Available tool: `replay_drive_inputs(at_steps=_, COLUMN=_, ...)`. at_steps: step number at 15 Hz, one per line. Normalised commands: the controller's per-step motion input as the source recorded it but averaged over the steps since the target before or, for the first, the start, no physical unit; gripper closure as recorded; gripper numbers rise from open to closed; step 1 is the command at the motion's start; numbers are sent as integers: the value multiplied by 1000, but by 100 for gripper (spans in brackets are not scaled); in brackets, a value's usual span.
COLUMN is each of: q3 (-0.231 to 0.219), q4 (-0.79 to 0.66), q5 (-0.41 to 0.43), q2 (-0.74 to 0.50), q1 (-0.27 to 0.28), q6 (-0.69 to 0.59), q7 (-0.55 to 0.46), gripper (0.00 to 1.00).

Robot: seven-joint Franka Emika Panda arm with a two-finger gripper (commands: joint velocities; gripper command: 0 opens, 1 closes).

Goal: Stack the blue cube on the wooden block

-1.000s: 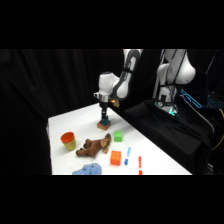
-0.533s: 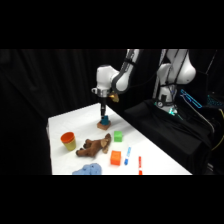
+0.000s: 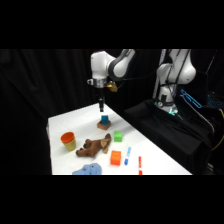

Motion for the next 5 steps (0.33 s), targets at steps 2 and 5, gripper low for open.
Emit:
replay_drive_inputs(at_steps=2, q3=-5, q4=259, q5=-31, q2=-149, q1=37, q6=-473, q7=69, gripper=0)
replay_drive_inputs(at_steps=5, q3=-2, q4=232, q5=57, q2=-114, q1=22, q6=-389, q7=34, gripper=0)
